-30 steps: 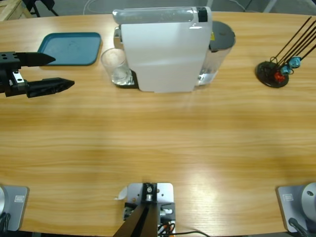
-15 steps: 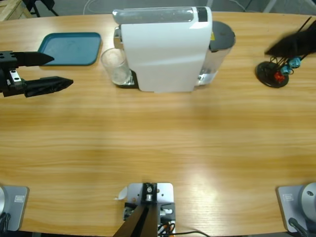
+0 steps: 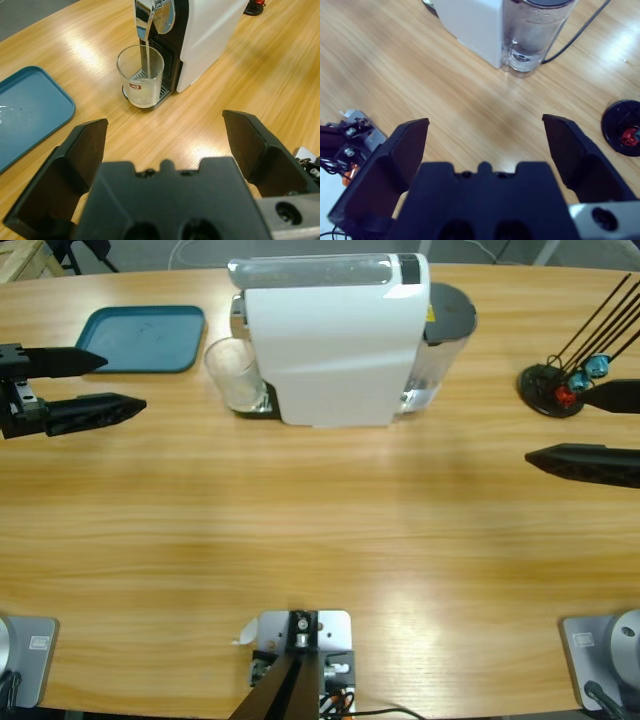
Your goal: Pour coffee
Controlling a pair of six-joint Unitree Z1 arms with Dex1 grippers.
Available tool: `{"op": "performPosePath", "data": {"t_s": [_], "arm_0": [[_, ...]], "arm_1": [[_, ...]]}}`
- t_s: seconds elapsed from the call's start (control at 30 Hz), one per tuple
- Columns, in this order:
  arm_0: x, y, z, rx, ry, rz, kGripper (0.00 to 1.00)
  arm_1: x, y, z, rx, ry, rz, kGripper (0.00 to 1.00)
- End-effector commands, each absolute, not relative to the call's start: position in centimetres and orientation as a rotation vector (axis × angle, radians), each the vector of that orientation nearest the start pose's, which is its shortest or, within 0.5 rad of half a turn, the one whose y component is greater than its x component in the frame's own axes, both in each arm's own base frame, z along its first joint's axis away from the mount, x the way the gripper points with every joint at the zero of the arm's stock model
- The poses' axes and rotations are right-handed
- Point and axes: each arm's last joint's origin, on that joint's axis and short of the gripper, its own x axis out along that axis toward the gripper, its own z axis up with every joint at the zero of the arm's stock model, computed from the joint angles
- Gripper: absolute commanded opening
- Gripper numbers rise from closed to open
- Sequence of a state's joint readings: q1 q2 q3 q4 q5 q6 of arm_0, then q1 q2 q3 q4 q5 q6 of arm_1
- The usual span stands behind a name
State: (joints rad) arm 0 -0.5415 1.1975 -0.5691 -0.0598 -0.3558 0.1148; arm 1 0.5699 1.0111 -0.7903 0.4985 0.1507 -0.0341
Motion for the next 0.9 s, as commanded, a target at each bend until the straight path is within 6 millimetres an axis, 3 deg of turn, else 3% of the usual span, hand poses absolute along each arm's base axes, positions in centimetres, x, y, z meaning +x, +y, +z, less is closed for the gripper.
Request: {"op": "performPosePath", "data": {"t_s": [0.03,0.9], "arm_0": [[14.5,-10.9,28.1,0.152,0.562,-0.902,1.0],[16.6,-12.0,28.8,0.148,0.557,-0.882,1.0]], "arm_1": [[9.9,7.1,31.8,-0.172,0.715,0.698,1.0],[11.6,8.0,30.3,-0.174,0.813,0.658,1.0]]}}
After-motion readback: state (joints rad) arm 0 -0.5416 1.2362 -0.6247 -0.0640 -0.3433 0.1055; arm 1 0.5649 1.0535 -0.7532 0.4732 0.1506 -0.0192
